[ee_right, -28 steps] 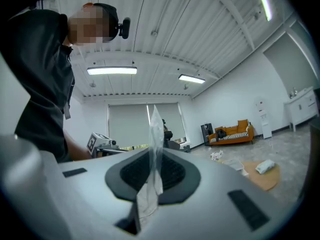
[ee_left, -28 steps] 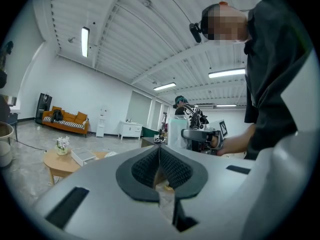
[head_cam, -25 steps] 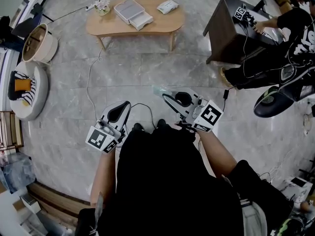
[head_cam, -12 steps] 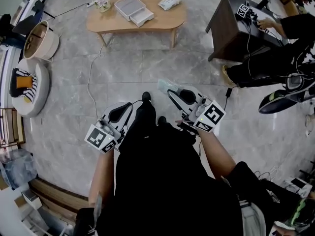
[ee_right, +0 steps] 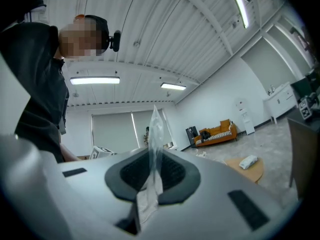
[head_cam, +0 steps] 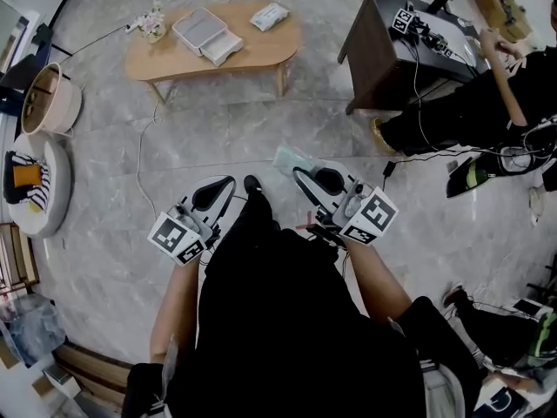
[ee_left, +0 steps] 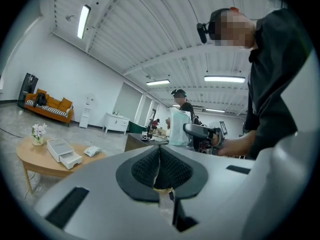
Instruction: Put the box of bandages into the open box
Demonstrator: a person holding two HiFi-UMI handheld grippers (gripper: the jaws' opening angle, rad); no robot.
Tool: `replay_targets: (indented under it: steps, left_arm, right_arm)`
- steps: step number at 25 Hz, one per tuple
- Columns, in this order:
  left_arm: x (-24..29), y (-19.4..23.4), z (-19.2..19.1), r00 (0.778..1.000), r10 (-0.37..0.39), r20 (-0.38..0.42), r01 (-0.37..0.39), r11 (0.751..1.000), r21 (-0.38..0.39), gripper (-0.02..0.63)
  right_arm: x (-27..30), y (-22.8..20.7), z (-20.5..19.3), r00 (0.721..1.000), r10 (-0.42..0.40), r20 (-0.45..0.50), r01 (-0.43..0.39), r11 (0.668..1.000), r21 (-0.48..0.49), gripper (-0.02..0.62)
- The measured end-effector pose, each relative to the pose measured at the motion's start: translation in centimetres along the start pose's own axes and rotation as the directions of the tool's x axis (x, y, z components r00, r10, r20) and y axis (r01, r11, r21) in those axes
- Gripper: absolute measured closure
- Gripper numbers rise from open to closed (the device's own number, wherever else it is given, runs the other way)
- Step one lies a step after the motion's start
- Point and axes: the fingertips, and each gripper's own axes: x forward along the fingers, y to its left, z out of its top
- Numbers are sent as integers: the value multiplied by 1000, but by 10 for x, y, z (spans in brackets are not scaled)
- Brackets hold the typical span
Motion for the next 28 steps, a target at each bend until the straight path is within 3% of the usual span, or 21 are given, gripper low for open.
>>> replay_targets:
  steps: [6, 10, 19, 23, 28]
  left_arm:
    - [25, 48, 45, 986, -34, 161, 55, 990, -133, 588]
    - [56, 93, 46, 990, -40, 136, 61, 986, -154, 588]
    - [133, 178, 85, 981, -111, 161, 134, 981, -143, 588]
    - [157, 217, 94, 976, -133, 172, 162, 973, -164, 588]
    - [174, 254, 94, 979, -98, 178, 130, 975, -179, 588]
  right_arm:
    - [31, -36, 16, 1000, -4, -5, 4, 1000, 9, 565]
    - [52, -75, 26, 999, -44, -15, 44, 999, 17, 563]
    - [104, -165, 55, 993, -97, -69, 95, 995, -26, 564]
    - [134, -198, 58, 992, -95, -86, 90, 994, -58, 564]
    - [152, -236, 60, 992, -64, -107, 57, 996, -69, 564]
